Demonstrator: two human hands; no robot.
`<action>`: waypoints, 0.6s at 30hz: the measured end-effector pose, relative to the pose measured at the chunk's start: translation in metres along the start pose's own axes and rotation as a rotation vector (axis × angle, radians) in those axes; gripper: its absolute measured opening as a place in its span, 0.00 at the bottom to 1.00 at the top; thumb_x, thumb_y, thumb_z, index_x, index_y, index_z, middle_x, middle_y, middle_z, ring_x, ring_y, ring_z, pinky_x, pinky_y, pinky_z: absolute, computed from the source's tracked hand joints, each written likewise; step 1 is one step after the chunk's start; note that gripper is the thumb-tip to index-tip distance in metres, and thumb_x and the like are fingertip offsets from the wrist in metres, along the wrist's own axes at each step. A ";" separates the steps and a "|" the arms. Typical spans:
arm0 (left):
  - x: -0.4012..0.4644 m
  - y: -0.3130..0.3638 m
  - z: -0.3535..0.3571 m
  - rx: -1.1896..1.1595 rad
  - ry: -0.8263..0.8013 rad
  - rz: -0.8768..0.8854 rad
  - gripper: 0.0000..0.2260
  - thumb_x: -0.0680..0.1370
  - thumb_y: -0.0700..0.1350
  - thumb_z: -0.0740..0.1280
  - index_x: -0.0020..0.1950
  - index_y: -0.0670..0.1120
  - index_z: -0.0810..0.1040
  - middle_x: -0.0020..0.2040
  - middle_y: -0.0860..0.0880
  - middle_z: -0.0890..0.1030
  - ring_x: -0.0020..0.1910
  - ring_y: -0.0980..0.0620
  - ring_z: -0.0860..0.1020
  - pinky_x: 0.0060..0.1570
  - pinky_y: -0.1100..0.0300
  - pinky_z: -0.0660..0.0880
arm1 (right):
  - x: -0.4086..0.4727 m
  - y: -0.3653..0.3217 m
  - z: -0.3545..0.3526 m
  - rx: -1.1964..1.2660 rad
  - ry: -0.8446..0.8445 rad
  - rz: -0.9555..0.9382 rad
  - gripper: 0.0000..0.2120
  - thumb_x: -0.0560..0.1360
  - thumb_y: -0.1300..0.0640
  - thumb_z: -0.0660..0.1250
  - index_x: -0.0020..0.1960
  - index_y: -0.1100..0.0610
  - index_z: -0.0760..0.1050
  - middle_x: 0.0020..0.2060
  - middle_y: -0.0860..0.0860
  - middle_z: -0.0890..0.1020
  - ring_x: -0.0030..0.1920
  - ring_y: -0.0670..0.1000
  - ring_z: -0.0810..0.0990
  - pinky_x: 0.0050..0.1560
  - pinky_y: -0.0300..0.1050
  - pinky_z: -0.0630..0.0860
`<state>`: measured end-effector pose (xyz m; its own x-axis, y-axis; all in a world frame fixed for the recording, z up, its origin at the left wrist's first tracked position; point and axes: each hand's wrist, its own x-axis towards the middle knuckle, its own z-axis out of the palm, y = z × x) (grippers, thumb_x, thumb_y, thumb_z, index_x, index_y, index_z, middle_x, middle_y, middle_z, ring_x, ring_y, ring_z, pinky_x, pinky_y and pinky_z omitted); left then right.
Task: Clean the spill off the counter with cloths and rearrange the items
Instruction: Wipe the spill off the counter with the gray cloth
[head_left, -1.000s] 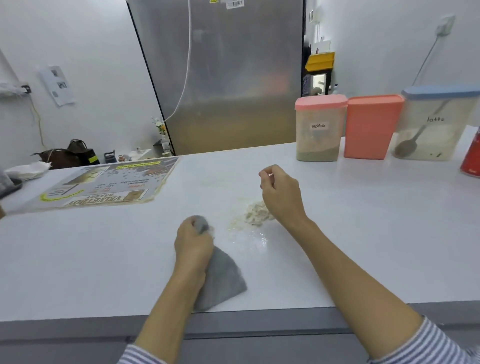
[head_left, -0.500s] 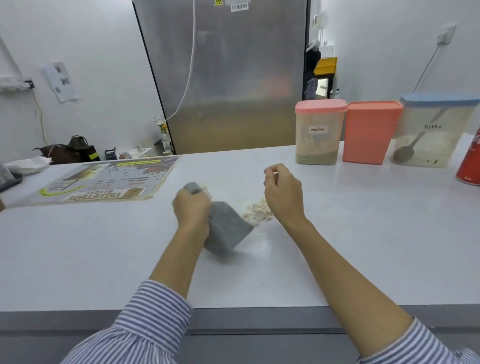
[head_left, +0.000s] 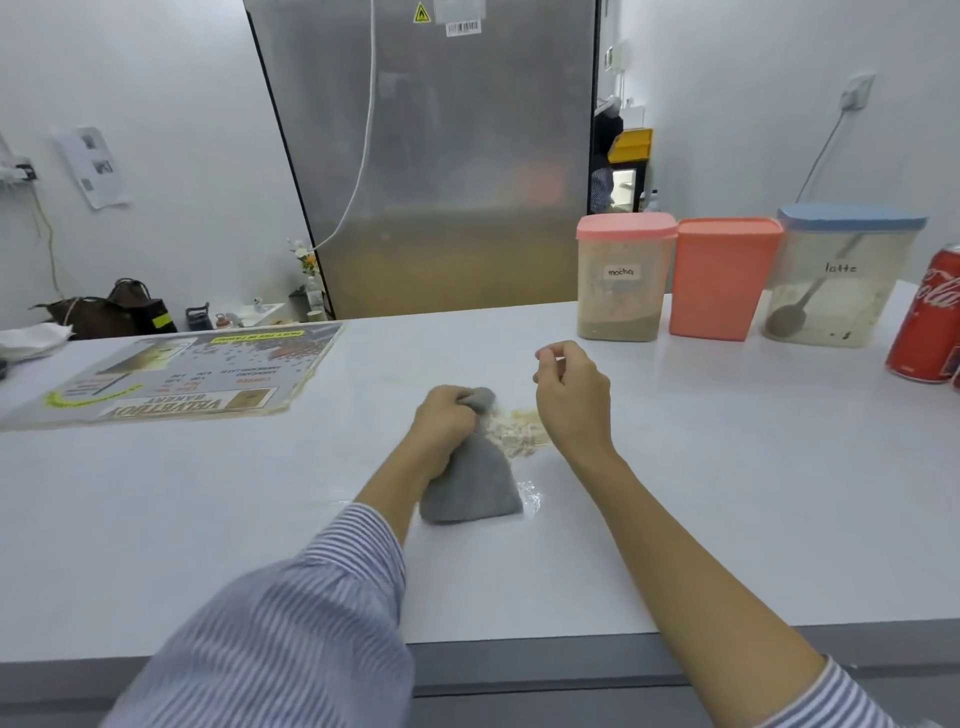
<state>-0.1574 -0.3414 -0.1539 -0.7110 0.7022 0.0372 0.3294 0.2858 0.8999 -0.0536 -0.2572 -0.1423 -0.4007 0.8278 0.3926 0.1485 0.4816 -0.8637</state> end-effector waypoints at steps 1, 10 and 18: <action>0.002 0.000 -0.011 -0.016 -0.008 -0.007 0.12 0.66 0.28 0.54 0.36 0.43 0.70 0.37 0.44 0.68 0.38 0.49 0.66 0.37 0.58 0.61 | 0.000 0.001 0.000 -0.003 -0.003 0.007 0.11 0.80 0.57 0.55 0.53 0.59 0.74 0.40 0.53 0.80 0.46 0.55 0.78 0.46 0.48 0.73; 0.033 -0.030 -0.115 0.036 0.264 -0.124 0.13 0.74 0.28 0.58 0.40 0.42 0.77 0.39 0.43 0.78 0.37 0.47 0.74 0.29 0.68 0.74 | 0.004 0.005 -0.004 -0.007 0.023 0.009 0.11 0.80 0.56 0.55 0.52 0.59 0.75 0.39 0.53 0.80 0.45 0.54 0.79 0.43 0.46 0.71; 0.087 -0.035 -0.063 0.370 0.099 0.091 0.06 0.75 0.40 0.58 0.42 0.49 0.72 0.44 0.46 0.73 0.45 0.45 0.69 0.43 0.58 0.65 | 0.014 0.011 -0.009 -0.031 0.104 0.025 0.11 0.80 0.56 0.55 0.50 0.59 0.75 0.41 0.55 0.81 0.45 0.54 0.78 0.41 0.44 0.68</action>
<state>-0.2701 -0.3316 -0.1542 -0.7191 0.6742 0.1683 0.5828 0.4533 0.6744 -0.0497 -0.2377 -0.1430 -0.3008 0.8644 0.4028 0.1861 0.4675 -0.8642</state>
